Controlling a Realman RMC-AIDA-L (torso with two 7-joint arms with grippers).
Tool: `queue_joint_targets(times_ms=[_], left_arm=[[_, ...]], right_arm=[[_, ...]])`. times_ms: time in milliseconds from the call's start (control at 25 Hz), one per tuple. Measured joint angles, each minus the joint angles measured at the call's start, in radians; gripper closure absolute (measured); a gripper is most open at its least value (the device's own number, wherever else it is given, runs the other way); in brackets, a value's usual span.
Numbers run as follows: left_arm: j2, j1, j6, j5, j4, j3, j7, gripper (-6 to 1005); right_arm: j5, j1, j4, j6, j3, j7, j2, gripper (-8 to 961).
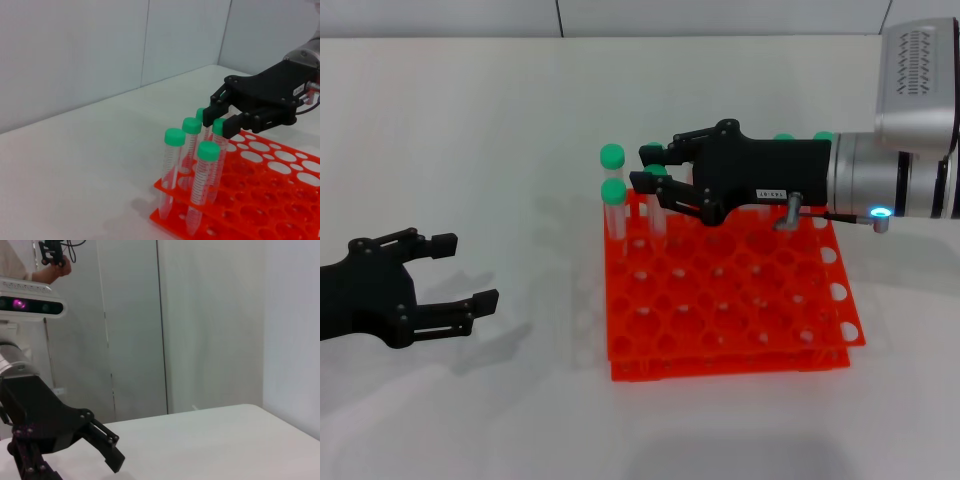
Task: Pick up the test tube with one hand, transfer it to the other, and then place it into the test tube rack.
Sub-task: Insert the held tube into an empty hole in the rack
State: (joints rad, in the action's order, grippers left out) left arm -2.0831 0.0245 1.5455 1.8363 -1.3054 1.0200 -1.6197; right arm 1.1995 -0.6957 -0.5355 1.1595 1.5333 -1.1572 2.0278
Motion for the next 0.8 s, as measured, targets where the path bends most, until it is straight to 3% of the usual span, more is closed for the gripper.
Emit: queue_joint_targets(times_ms=[240,440,640,800], left_arm=[[0.000,0.000,0.000,0.000,0.000,0.000,-0.002,121],[0.001,0.000,0.001,0.000,0.000,-0.001,-0.003,121],[0.001,-0.002,0.001,0.000,0.000,-0.005,0.001,121],[0.002,-0.004,0.001,0.000,0.000,-0.008,0.002,121]], right_arm=[[0.000,0.001,-0.007,0.003,0.005,0.001,0.000,690],[0.000,0.001,-0.010,0.004,0.005,0.001,0.000,485],[0.000,0.005,-0.024,0.039,0.000,0.000,-0.001,483],[0.004,0.049,-0.078,0.092,-0.007,0.000,-0.010,481]])
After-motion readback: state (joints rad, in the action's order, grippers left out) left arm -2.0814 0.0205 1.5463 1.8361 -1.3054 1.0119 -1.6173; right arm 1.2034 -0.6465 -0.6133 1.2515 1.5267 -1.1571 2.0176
